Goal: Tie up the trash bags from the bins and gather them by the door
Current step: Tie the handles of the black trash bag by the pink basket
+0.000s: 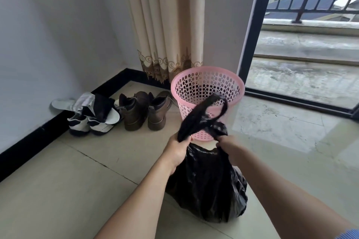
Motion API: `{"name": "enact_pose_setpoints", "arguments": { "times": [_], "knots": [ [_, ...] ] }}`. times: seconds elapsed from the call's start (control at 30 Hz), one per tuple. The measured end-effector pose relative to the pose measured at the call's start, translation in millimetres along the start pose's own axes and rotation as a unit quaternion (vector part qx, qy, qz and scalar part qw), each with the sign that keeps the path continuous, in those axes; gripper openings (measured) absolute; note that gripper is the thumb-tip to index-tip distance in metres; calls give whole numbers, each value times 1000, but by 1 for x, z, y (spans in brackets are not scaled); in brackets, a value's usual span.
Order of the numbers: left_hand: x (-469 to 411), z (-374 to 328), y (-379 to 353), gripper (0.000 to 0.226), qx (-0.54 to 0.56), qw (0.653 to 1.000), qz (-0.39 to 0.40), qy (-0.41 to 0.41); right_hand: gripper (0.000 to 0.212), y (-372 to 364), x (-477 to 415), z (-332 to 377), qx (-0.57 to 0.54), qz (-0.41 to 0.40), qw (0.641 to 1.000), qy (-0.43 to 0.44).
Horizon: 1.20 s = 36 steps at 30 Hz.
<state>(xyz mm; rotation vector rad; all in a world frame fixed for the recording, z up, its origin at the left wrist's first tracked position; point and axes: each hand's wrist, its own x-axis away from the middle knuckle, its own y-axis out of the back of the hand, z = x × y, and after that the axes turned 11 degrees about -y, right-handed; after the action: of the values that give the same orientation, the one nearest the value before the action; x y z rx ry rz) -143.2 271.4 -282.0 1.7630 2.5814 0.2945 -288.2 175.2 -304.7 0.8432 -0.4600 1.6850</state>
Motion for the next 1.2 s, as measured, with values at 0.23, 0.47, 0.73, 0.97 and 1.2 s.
{"name": "enact_pose_setpoints", "arguments": {
  "times": [0.23, 0.47, 0.73, 0.97, 1.2],
  "knots": [
    [-3, 10, -2, 34, -431, 897, 90, -47, 19, -4, 19, 7, 145, 150, 974, 84],
    [1, 24, -9, 24, -507, 847, 120, -106, 53, -4, 20, 14, 51, 179, 981, 59],
    [-3, 27, 24, 13, 112, 975, 61, 182, 53, 17, 16, 19, -52, 289, 956, -2],
    [-7, 20, 31, 14, 231, 948, 3, 220, 40, 5, 18, 14, 178, 130, 969, 114],
    [-4, 8, 30, 31, 311, 926, 148, 154, 28, -6, 21, 15, 168, -31, 957, 234]
  ]
}}
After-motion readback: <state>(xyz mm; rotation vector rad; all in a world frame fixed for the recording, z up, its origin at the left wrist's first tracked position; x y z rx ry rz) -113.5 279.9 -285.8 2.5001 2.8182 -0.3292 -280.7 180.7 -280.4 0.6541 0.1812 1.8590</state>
